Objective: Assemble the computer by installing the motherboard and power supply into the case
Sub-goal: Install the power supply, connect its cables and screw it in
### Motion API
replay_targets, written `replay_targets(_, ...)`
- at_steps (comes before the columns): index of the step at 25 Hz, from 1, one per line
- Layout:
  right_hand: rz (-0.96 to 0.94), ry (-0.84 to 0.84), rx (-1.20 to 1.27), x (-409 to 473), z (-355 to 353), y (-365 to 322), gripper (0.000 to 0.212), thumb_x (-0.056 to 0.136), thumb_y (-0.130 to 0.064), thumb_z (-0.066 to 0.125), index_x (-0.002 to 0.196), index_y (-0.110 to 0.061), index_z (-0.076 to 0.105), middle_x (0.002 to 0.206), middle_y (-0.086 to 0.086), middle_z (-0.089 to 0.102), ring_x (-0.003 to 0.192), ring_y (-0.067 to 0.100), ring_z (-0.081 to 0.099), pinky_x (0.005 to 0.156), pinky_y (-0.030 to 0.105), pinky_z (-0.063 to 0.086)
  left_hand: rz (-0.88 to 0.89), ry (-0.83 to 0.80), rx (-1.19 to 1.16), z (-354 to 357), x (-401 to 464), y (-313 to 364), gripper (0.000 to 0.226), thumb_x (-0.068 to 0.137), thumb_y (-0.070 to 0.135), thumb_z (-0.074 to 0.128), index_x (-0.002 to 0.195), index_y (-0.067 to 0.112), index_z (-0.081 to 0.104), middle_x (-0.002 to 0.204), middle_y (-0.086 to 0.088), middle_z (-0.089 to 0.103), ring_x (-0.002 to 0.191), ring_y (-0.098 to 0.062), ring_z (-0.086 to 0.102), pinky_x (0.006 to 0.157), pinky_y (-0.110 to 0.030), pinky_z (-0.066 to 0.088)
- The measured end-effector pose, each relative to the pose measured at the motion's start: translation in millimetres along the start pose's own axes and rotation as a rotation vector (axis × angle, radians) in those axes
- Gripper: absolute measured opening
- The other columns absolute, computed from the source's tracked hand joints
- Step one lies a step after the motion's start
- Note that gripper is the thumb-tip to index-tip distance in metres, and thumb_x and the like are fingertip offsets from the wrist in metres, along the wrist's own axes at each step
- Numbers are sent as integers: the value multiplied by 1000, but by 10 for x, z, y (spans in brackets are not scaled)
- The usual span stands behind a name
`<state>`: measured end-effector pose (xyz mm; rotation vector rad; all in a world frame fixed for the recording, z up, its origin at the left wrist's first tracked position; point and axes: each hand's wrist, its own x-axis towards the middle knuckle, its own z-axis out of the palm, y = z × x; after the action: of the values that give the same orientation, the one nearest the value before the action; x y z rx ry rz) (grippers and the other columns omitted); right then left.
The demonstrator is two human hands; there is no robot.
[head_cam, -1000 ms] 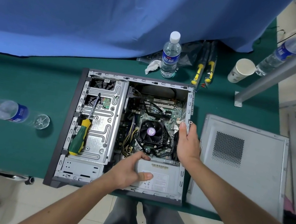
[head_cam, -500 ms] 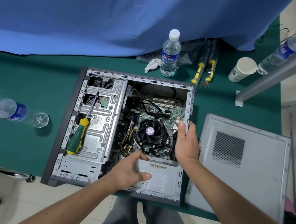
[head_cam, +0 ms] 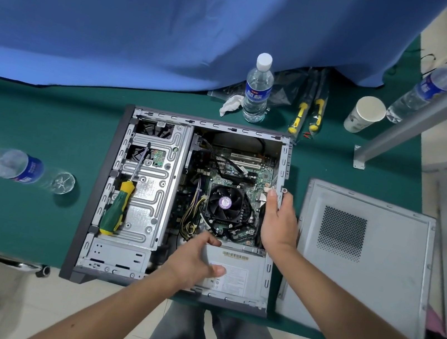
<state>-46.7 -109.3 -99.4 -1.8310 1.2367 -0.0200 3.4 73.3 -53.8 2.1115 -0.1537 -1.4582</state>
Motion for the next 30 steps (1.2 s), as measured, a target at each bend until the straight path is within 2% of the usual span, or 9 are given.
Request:
replay_targets(3, 2, -3, -22, -5, -34, 12, 52, 101, -56, 27, 127, -14, 44, 129, 7, 57, 108, 27, 55, 80, 33, 34, 1, 32, 87, 2, -81, 76, 58, 79, 30, 83, 126, 30, 48, 103, 11, 53, 84, -8, 57, 75, -20, 51)
replay_targets(6, -4, -12, -32, -20, -47, 23, 56, 101, -57, 26, 135, -15, 41, 139, 7, 52, 118, 29, 54, 83, 33, 33, 6, 69, 188, -74, -56, 202, 86, 68, 37, 89, 137, 28, 38, 130, 1, 37, 113, -18, 48, 105, -39, 46)
replay_targets(9, -13, -12, -24, -5, -51, 6, 55, 101, -56, 26, 133, -13, 41, 139, 8, 52, 116, 29, 54, 81, 33, 34, -16, 240, -16, -182, 139, 348, 79, 82, 33, 78, 144, 22, 31, 143, -5, 29, 129, -25, 40, 114, -46, 37)
replay_targets(11, -11, -10, -10, -17, -47, 7, 54, 101, -56, 27, 130, -13, 42, 137, 8, 53, 114, 28, 54, 81, 33, 33, -50, 349, 36, -204, 325, 376, 74, 94, 22, 66, 152, 10, 22, 152, -15, 27, 138, -32, 36, 116, -43, 32)
replay_targets(14, -12, -9, 1, -10, -42, -5, 55, 101, -55, 28, 132, -12, 42, 137, 8, 53, 119, 29, 52, 84, 33, 32, -91, 416, 156, -193, 523, 367, 53, 96, 13, 58, 141, 2, 32, 136, -20, 48, 121, -35, 53, 98, -41, 46)
replay_targets(18, -17, -14, 15, 23, -61, 23, 56, 101, -56, 28, 130, -11, 43, 135, 9, 54, 121, 30, 52, 88, 35, 36, 33, 461, 270, -110, 513, 290, 18, 97, 17, 59, 109, 13, 46, 106, -7, 65, 85, -19, 60, 69, -31, 48)
replay_targets(21, -4, -24, 1, -7, -67, 21, 59, 101, -56, 28, 134, -9, 41, 139, 11, 52, 125, 32, 50, 98, 43, 39, 177, 433, 265, -88, 418, 180, 20, 96, 15, 60, 102, 23, 43, 94, 3, 64, 74, -5, 56, 63, -23, 48)
replay_targets(27, -8, -11, -24, 18, -85, -54, 69, 99, -60, 25, 148, -12, 32, 149, 10, 45, 135, 30, 44, 110, 51, 37, 256, 460, 394, -316, 475, 232, 13, 97, 5, 55, 100, 16, 49, 86, 3, 62, 73, -14, 59, 61, -26, 50)
replay_targets(30, -14, -1, -40, 38, -79, -89, 66, 100, -58, 24, 148, -13, 32, 139, 8, 52, 125, 29, 51, 107, 53, 40, 305, 485, 595, -314, 430, 167, 24, 92, -4, 49, 91, 18, 40, 80, 1, 54, 64, -16, 51, 50, -24, 36)
